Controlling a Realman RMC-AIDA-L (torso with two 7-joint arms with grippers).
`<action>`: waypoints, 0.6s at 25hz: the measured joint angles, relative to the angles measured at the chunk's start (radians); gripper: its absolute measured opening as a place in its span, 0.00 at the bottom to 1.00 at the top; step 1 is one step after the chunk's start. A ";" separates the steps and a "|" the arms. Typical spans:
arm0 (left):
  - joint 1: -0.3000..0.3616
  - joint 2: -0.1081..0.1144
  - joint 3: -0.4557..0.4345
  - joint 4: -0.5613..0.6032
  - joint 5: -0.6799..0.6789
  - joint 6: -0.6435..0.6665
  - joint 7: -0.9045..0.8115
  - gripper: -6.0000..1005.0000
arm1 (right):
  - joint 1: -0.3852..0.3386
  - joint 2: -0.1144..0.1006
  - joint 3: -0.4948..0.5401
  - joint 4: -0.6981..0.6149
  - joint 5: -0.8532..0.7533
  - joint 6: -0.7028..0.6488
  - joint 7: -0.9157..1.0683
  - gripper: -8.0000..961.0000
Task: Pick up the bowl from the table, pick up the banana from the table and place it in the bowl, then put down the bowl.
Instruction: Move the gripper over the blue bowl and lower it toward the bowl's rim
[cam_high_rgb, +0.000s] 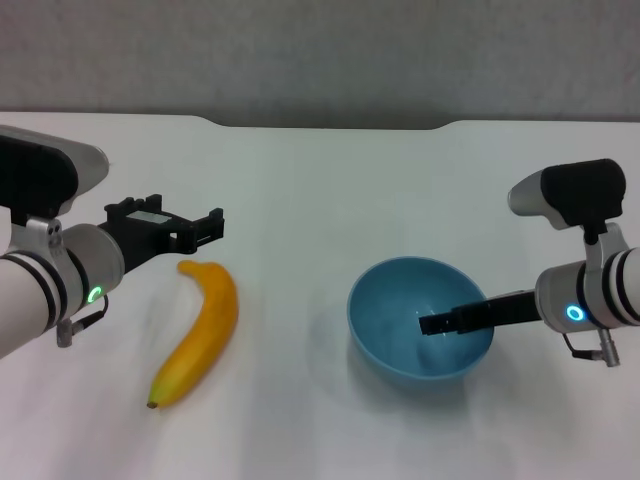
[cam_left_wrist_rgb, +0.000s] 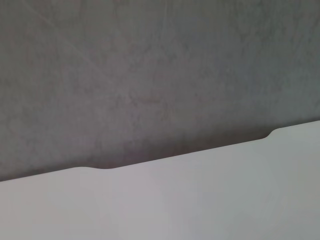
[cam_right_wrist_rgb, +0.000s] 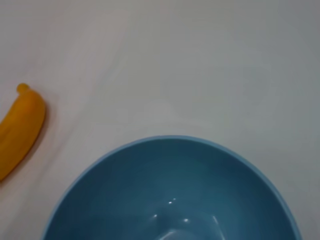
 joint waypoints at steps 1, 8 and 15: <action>0.000 0.000 0.000 0.000 0.000 0.000 0.001 0.87 | 0.000 0.000 -0.005 -0.001 -0.001 0.000 0.000 0.80; 0.001 0.000 0.000 0.008 -0.005 0.022 0.001 0.87 | -0.022 -0.006 0.008 -0.015 -0.002 -0.001 0.003 0.72; 0.011 0.000 0.000 0.008 -0.011 0.033 0.000 0.87 | -0.053 -0.006 0.011 -0.061 -0.009 -0.001 -0.019 0.48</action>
